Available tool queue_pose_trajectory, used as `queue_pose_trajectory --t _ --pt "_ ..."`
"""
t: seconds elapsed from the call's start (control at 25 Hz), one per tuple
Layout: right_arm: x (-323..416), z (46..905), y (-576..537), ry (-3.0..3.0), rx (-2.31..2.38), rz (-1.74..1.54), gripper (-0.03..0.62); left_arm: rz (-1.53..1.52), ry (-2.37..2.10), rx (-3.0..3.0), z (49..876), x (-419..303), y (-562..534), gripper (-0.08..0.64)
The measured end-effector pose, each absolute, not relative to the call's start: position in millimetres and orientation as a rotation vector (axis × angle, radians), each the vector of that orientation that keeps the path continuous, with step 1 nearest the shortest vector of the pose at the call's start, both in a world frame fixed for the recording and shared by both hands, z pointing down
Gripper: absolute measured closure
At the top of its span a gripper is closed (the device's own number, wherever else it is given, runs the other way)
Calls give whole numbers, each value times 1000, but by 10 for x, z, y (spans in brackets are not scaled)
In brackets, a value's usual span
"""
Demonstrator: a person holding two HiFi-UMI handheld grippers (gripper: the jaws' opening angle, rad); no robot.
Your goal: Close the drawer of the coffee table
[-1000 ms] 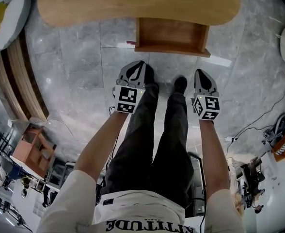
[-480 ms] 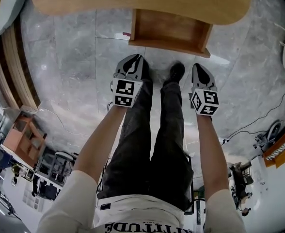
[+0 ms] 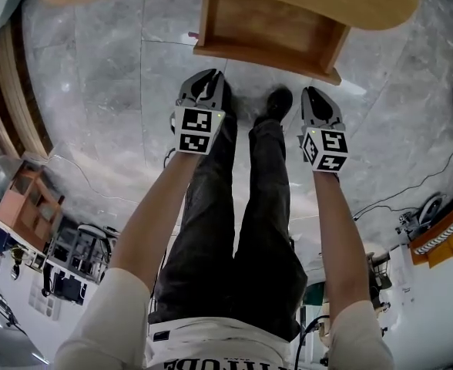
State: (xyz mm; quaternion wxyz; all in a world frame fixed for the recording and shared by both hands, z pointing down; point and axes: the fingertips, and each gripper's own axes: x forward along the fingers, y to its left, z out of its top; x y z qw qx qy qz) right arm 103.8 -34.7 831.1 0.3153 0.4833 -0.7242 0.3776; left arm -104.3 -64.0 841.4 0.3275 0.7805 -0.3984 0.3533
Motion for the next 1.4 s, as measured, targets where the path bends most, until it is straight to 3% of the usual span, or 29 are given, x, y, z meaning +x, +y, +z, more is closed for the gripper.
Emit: queue_pose_trajectory --t 0.16,0.56,1.4 --pt "1131 8547 -308 -1837 1324 1015 535 966 -1064 1999 8645 -1034 -632 469" --pt "1213 8918 -234 -1724 1425 1082 512 954 -1117 1924 8937 -973 -666 426" --pt "1385 9089 -369 -1678 1564 1105 508 891 -1196 1858 9104 -945 -821 425"
